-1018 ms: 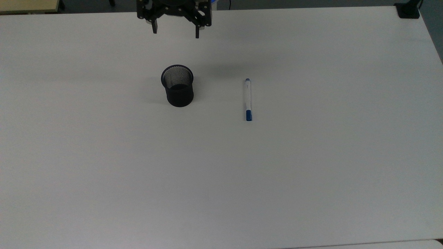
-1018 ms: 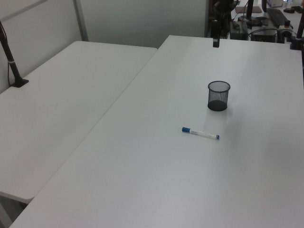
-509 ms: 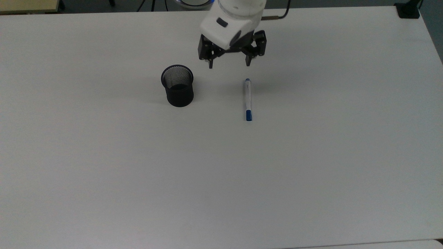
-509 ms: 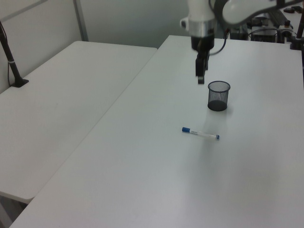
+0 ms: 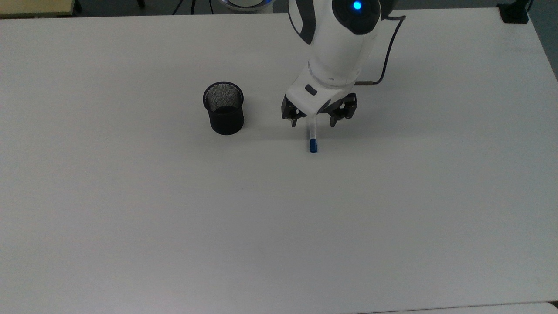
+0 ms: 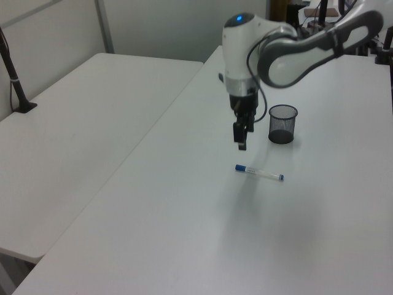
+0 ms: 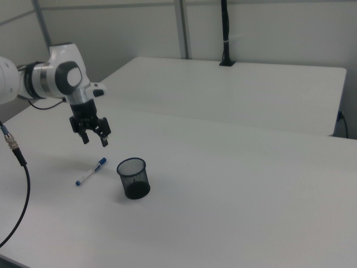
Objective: Insert the marker
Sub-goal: 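Move the open gripper over the white marker and lower it, then close the gripper on the marker near its blue-capped end, then lift the marker and carry it over the black mesh cup, then lower the marker into the cup and open the gripper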
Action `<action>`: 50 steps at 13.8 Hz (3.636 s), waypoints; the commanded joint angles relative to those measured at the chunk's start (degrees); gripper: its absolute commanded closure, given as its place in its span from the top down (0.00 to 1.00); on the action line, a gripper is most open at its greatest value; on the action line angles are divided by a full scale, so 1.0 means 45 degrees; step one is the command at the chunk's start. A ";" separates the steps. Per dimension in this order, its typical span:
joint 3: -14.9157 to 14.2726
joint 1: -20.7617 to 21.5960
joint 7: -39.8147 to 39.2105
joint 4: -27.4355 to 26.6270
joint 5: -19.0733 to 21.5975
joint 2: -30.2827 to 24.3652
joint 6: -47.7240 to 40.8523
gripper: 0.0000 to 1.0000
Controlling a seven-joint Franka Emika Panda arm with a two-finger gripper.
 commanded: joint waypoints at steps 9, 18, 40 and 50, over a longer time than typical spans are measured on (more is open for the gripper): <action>-0.0061 0.0330 0.0766 -0.0300 0.0162 0.1039 0.1015 0.57; 0.0056 0.0330 0.1234 -0.0534 0.0142 0.1274 0.1464 0.15; -0.0003 -0.3947 -0.0894 -0.4753 -0.1166 -0.4470 0.4296 0.16; 0.0017 -0.3733 -0.0738 -0.4636 -0.1147 -0.3960 0.4180 1.00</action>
